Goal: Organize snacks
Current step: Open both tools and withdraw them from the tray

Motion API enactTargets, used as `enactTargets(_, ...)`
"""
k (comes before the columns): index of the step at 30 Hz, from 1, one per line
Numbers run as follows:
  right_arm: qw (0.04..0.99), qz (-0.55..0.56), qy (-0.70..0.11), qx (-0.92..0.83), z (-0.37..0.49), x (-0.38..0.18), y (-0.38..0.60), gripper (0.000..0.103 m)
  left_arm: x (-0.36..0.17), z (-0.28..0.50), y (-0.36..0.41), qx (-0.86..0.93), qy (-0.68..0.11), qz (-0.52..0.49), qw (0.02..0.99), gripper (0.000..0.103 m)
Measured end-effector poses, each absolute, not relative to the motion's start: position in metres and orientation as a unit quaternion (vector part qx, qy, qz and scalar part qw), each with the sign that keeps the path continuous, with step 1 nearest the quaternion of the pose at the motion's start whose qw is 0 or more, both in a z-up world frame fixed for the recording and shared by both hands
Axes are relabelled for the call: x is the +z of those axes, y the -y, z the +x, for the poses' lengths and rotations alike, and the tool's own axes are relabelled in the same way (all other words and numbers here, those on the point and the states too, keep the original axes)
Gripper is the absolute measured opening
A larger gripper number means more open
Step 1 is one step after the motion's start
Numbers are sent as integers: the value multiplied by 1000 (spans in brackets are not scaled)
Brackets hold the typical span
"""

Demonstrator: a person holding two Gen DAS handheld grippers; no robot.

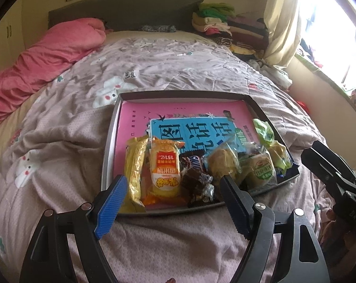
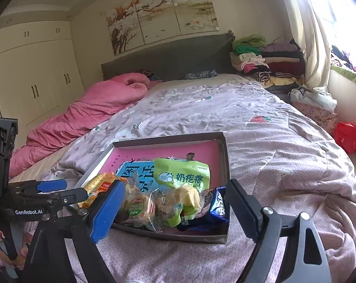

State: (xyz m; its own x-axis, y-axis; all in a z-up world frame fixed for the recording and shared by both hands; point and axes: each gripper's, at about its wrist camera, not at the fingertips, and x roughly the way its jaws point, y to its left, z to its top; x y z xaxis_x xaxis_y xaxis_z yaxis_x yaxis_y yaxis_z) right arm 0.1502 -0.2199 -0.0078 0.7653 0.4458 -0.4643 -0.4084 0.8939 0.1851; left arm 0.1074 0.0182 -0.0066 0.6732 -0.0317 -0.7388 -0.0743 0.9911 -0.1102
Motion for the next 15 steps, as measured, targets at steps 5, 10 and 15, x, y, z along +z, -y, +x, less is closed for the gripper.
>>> enactTargets(5,937,41,-265,222,146,-10,221,91,-10,100,-11,4,-410,-67,910,82)
enactTargets(10,934,63,-283,208,139,-13,227,94,-17,91,-4,-7,-420,-69,905,82)
enactTargets(15,927,74,-310,199,131,-18,226,97,-25,77,-2,-5,-428,-77,900,82)
